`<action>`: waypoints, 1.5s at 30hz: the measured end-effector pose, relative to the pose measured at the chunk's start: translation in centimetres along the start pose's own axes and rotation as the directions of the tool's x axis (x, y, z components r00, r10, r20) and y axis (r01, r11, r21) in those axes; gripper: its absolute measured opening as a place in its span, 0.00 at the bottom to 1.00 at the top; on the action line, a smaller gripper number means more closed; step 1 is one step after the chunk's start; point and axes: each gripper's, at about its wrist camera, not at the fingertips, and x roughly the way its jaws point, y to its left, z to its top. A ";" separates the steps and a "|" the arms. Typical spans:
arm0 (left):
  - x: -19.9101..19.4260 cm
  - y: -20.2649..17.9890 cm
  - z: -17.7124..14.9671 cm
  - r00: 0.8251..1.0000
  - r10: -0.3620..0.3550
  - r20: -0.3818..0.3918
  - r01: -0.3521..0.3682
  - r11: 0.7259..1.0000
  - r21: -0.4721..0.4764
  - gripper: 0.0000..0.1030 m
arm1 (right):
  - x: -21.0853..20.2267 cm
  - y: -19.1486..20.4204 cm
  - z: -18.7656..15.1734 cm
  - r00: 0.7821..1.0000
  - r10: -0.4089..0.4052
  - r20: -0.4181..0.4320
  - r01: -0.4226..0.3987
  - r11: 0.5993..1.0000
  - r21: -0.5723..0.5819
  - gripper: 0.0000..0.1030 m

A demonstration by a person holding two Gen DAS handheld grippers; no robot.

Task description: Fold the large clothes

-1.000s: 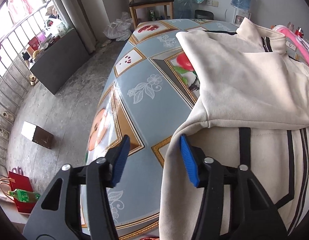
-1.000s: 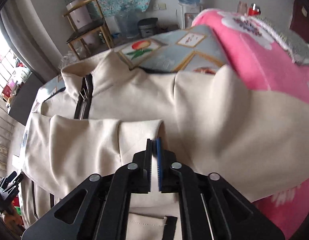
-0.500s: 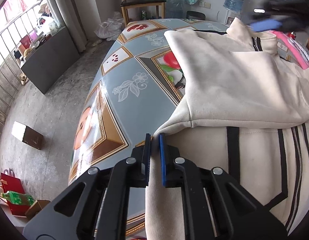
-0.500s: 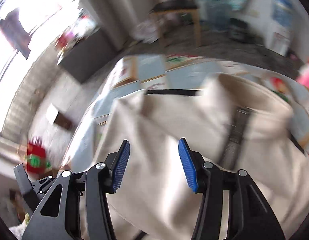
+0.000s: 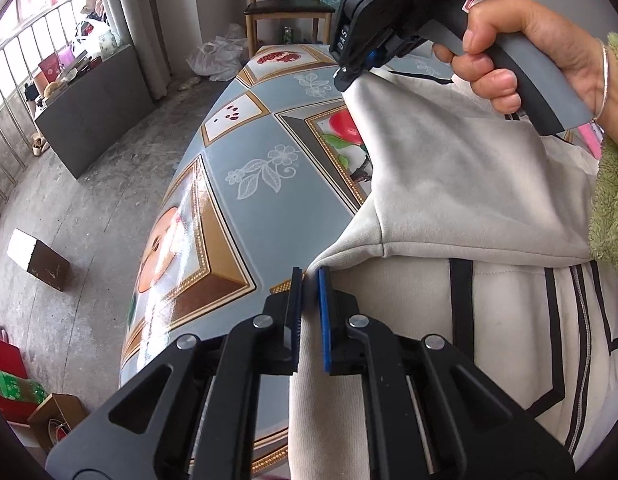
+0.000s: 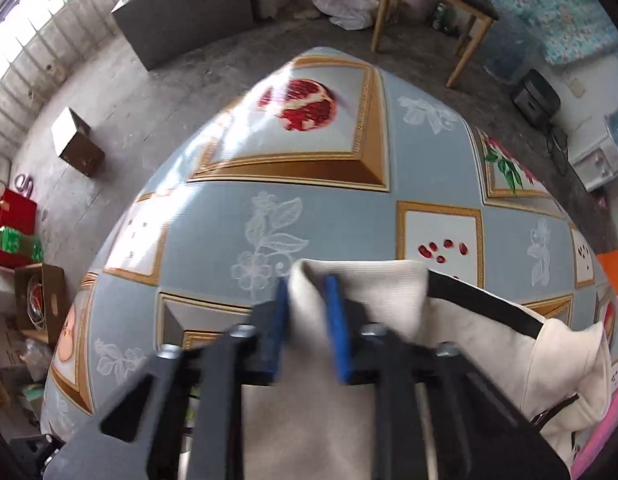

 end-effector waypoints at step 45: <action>0.2 1.2 -0.1 0.999 -0.014 -0.030 0.014 1.000 -0.023 0.09 | -10.8 -25.0 -36.0 0.980 -0.180 0.082 0.067 0.692 0.719 0.05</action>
